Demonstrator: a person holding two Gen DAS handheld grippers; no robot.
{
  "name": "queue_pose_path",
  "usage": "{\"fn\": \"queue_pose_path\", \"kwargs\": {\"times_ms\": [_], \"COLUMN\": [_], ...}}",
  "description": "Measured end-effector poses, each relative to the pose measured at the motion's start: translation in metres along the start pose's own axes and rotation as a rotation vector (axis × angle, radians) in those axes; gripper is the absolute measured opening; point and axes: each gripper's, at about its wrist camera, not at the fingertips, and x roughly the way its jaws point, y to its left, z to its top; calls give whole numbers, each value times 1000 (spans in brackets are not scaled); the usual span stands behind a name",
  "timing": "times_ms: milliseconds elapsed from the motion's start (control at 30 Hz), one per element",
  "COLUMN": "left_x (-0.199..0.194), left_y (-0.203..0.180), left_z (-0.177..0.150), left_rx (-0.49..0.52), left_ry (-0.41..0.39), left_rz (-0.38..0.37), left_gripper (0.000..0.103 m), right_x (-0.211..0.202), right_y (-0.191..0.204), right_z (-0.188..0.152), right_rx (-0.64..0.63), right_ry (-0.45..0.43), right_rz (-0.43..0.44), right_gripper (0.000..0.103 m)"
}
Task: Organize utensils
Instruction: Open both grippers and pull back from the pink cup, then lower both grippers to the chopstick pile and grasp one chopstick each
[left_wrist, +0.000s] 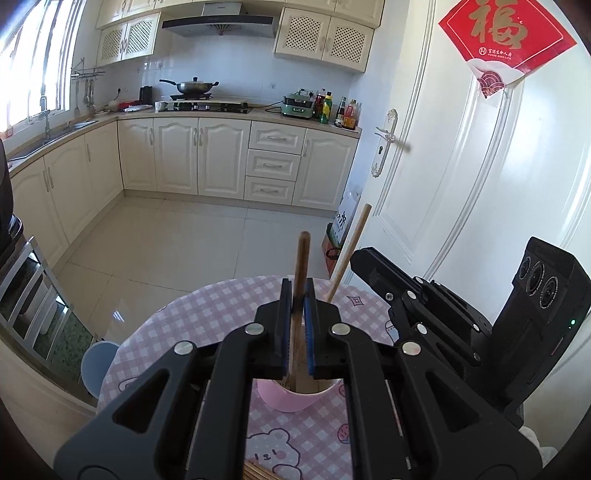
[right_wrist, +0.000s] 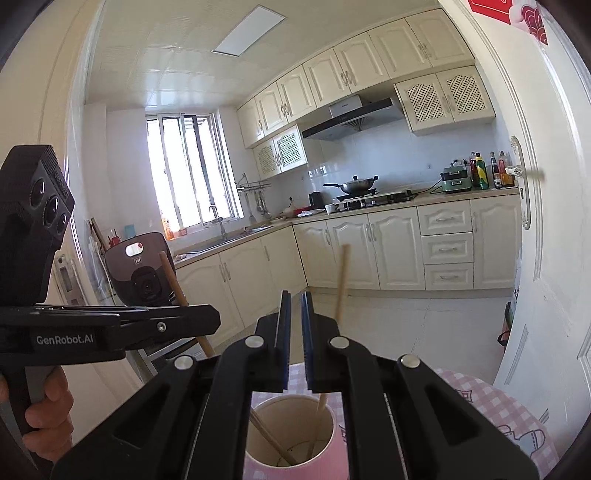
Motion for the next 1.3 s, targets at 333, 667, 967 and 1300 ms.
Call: {"fn": "queue_pose_path", "kwargs": {"times_ms": [333, 667, 967, 1300], "left_x": [-21, -62, -95, -86], "left_y": [-4, -14, 7, 37], "left_z": [-15, -37, -85, -141], "left_rx": [-13, 21, -37, -105], "left_ry": [-13, -40, 8, 155], "left_rz": [48, 126, 136, 151], "left_gripper": [69, 76, 77, 77], "right_x": [-25, -63, -84, -77], "right_y": [8, 27, 57, 81], "right_z": [-7, -17, -47, -91], "right_rx": [13, -5, -39, -34], "right_ry": [70, 122, 246, 384], "right_rz": [-27, -74, -37, 2], "right_gripper": [8, 19, 43, 45]}}
